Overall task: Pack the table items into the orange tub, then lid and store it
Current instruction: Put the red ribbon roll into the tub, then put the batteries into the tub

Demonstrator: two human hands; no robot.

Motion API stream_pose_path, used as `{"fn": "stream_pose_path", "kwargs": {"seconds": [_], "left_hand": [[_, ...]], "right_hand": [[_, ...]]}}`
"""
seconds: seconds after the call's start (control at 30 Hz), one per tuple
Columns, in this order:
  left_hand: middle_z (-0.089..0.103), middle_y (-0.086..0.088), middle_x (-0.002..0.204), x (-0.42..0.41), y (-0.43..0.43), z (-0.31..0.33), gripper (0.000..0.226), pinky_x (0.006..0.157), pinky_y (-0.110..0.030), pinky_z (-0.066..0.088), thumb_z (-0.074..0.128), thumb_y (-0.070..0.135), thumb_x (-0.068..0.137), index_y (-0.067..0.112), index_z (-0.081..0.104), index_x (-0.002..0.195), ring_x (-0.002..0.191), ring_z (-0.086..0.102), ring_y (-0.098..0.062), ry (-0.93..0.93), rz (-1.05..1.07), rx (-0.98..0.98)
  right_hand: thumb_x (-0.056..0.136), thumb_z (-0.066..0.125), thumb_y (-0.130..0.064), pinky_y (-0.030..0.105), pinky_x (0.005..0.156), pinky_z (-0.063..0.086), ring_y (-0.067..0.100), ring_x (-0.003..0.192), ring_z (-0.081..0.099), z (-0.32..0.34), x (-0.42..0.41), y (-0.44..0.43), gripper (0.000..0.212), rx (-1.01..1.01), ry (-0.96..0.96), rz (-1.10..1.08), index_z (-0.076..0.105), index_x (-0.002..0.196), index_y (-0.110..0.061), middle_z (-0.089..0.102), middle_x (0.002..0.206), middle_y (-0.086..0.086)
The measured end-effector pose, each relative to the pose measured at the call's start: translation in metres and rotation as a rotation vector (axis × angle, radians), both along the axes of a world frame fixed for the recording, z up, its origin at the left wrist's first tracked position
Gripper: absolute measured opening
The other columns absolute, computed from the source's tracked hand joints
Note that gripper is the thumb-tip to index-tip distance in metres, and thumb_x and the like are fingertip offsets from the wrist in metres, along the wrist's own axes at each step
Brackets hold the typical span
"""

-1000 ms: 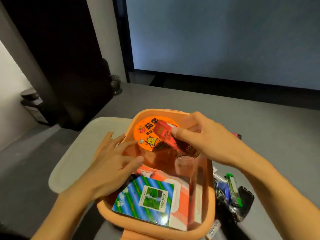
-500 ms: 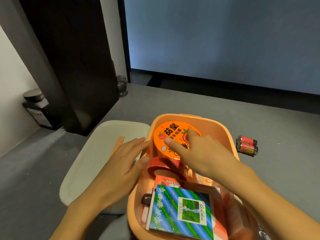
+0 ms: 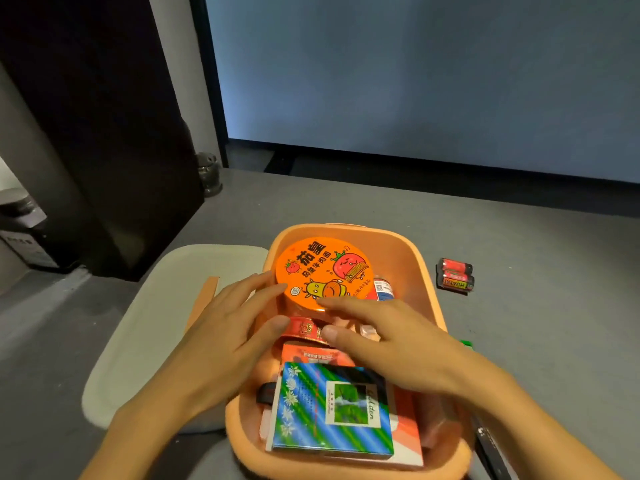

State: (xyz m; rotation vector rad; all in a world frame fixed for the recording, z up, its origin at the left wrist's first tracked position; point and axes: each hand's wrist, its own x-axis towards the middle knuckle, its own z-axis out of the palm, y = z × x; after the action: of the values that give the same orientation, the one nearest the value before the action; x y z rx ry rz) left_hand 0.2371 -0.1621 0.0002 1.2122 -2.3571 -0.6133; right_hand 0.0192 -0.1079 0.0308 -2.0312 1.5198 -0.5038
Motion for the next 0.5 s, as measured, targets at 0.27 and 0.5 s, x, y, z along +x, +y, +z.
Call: {"fn": "stream_pose_path", "kwargs": {"seconds": [0.27,0.5], "left_hand": [[0.005,0.041,0.137,-0.085,0.037,0.027,0.070,0.101,-0.004,-0.008,0.012,0.082,0.071,0.051,0.025,0.132,0.128,0.002,0.018,-0.076,-0.128,-0.141],[0.011,0.019,0.151,-0.194,0.074,0.026,0.080,0.108,-0.015,-0.001,0.014,0.079,0.070,0.041,0.017,0.141,0.137,0.005,0.002,-0.130,-0.157,-0.160]], "right_hand": [[0.083,0.052,-0.053,0.010,0.091,0.028,0.000,0.115,0.044,-0.011,-0.126,0.025,0.059,-0.267,0.146,-0.335,0.038,0.137,-0.033,0.048,0.136,-0.011],[0.084,0.060,-0.045,0.013,0.093,0.024,0.015,0.126,0.042,-0.046,-0.230,0.026,0.066,-0.176,0.174,-0.333,0.033,0.141,-0.026,0.045,0.139,0.001]]}}
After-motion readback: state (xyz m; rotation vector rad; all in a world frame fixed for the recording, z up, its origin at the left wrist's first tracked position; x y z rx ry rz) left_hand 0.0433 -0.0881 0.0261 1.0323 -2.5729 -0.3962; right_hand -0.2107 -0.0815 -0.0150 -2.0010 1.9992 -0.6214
